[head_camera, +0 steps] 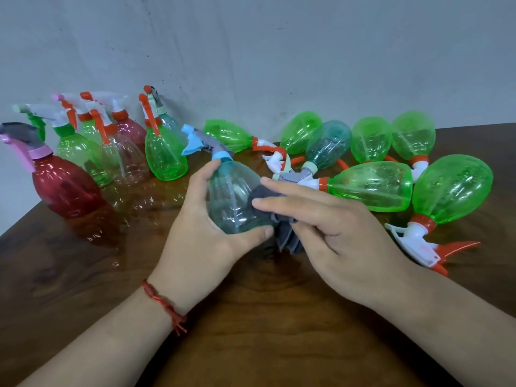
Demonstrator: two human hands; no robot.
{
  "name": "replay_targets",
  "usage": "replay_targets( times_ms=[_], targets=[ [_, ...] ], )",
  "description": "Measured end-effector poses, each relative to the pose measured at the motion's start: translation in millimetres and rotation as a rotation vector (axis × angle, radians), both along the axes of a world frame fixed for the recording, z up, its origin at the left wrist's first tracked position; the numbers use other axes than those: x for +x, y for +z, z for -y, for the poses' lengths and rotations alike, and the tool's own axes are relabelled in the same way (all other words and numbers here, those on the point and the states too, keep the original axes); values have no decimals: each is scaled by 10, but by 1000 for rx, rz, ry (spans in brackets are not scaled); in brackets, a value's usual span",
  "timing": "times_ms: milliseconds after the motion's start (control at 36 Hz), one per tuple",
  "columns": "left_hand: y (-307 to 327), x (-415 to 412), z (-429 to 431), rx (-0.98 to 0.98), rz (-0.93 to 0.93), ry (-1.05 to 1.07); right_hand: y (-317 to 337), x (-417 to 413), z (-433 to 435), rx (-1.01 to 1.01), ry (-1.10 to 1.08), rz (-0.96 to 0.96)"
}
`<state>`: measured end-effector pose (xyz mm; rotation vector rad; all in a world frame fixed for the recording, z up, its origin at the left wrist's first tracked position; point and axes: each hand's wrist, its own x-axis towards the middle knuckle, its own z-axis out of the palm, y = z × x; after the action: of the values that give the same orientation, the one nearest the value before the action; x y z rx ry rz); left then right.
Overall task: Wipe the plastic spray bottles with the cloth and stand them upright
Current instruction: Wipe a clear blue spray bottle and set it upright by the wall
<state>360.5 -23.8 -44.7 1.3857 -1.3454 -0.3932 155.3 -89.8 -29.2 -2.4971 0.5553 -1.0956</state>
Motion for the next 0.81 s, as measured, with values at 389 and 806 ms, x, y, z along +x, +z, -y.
replay_targets(
  times_ms=[389, 806],
  targets=[
    [-62, -73, -42, 17, 194, -310, 50, 35, 174, 588, -24, 315],
    [-70, -13, 29, 34, -54, -8, -107, 72, 84, 91, 25, 71]
  ],
)
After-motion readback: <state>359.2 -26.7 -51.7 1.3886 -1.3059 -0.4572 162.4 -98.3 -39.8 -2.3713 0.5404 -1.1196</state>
